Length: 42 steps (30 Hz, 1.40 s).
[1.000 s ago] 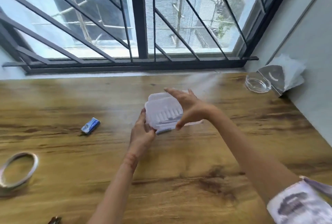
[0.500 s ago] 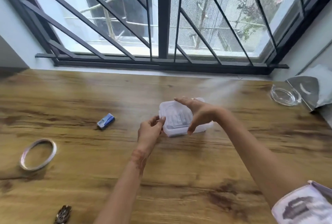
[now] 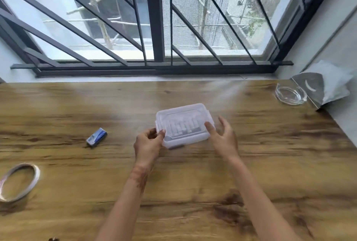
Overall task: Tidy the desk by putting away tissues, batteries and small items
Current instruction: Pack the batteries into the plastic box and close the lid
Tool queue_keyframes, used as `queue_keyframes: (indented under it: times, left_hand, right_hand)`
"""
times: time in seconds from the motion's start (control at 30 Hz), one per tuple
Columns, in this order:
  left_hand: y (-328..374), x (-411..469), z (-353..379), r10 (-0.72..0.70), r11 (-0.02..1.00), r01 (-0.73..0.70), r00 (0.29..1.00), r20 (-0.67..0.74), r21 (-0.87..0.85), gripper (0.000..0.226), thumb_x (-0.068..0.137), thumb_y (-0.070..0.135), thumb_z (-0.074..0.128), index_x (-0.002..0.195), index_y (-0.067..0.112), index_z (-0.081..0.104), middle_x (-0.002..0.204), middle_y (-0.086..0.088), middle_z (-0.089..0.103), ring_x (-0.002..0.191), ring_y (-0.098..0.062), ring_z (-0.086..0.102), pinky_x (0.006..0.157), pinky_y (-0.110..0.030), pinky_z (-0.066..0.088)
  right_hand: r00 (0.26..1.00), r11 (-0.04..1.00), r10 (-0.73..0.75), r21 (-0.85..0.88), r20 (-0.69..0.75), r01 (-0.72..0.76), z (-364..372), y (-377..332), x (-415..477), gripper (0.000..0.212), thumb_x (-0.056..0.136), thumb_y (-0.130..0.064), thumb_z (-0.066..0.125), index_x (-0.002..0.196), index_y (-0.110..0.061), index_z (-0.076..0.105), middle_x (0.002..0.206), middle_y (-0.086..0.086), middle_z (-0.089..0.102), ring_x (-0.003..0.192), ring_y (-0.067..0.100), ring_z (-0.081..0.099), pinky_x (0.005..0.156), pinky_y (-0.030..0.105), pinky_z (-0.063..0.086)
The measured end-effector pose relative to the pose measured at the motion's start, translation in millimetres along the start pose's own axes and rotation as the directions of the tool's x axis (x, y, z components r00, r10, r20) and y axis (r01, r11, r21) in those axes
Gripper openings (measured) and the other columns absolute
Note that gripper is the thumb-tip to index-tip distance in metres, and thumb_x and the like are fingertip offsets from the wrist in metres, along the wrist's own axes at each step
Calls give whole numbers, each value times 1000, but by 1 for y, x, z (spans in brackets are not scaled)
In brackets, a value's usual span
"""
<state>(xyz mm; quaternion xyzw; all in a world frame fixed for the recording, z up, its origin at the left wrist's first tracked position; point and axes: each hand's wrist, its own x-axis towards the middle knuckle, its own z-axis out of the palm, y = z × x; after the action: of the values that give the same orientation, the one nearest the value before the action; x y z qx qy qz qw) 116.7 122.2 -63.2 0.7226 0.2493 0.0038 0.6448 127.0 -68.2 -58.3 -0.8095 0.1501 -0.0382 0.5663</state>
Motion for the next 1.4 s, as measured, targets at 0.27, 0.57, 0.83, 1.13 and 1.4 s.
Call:
queue_keyframes:
  times: [0.27,0.57,0.83,1.13,1.4]
  left_hand:
    - [-5,3,-1,-8,997,10,1000,28,-72,25,81,18,69,102,4,66,95,-12,69,84,-21,62,89,-41,51]
    - [-5,2,-2,15,996,-10,999,50,-92,17,82,18,68,98,12,65,98,-11,69,90,-23,63,85,-36,50]
    - [4,-6,-1,44,998,-42,998,38,-49,5,85,14,64,82,18,65,89,-7,67,85,-21,60,76,-32,50]
    - [4,-6,1,-4,998,4,1000,-5,-59,14,85,15,63,98,9,63,95,-11,66,91,-25,59,80,-34,49]
    - [5,-6,5,-14,997,12,999,-30,-79,28,86,11,63,111,-1,60,94,-11,65,83,-20,60,80,-32,50]
  right_hand:
    - [946,859,311,400,88,-319,3,11,6,19,80,-29,70,85,-11,65,91,7,66,80,15,61,70,31,54]
    - [914,754,361,520,183,-402,-7,12,14,51,71,-16,77,112,6,56,94,10,62,74,15,56,62,21,45]
    - [963,705,235,660,130,-261,1,16,14,21,69,3,74,85,-7,65,69,-3,62,68,12,55,66,21,48]
    - [997,850,78,524,-14,-59,12,17,5,34,84,-3,62,118,-6,61,104,-1,68,93,4,64,86,20,49]
    - [980,982,-176,55,-93,181,9,15,0,35,93,-17,53,127,-8,54,126,7,58,113,13,58,98,27,44]
